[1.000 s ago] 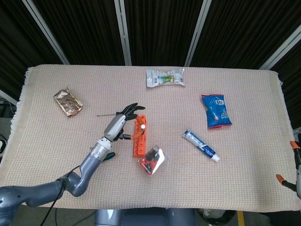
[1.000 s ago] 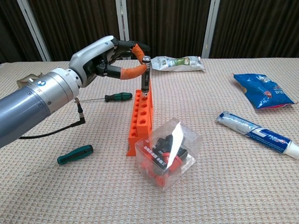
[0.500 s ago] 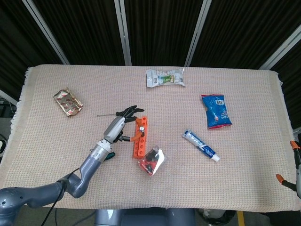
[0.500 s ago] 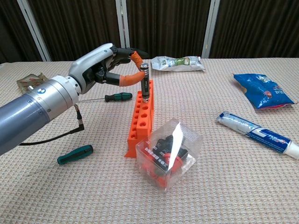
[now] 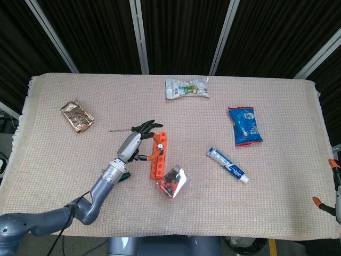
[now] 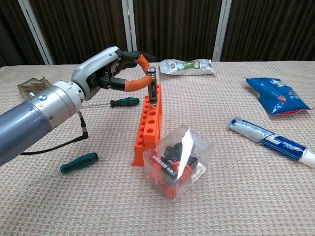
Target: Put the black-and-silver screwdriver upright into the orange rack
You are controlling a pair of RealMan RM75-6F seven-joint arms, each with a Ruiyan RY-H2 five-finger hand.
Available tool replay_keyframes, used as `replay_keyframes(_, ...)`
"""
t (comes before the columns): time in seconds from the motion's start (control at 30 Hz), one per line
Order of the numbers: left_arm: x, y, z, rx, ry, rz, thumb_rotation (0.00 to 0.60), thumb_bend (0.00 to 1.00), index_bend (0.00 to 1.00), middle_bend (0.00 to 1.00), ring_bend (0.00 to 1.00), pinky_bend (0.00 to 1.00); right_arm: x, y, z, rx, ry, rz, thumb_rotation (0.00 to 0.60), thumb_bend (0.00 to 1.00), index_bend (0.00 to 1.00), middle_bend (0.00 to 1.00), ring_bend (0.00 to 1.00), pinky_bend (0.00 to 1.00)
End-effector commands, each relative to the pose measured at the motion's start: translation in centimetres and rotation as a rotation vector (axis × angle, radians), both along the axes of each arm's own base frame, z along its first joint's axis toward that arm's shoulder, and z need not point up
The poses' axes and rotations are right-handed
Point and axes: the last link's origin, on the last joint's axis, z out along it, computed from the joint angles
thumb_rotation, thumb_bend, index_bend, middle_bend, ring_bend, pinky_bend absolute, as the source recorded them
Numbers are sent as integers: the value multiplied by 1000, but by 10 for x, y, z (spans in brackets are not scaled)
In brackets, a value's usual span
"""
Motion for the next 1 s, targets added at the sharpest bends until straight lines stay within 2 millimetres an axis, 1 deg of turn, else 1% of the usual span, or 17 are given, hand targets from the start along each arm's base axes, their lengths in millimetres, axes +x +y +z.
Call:
replay_keyframes(0.03, 0, 0, 0, 2, 0, -3, 529, 556, 643, 137, 0, 0, 0, 0, 0, 1, 0, -1, 600, 0, 54, 86, 0, 146)
replay_keyframes(0.63, -4, 1, 3, 7, -13, 17, 530, 556, 643, 138, 0, 0, 0, -1, -1, 5, 1, -5, 600, 0, 54, 87, 0, 146)
replay_keyframes(1.0, -8, 1, -2, -12, 4, 35, 530, 555, 642, 137, 0, 0, 1, -1, -1, 5, 2, -6, 600, 0, 54, 87, 0, 146)
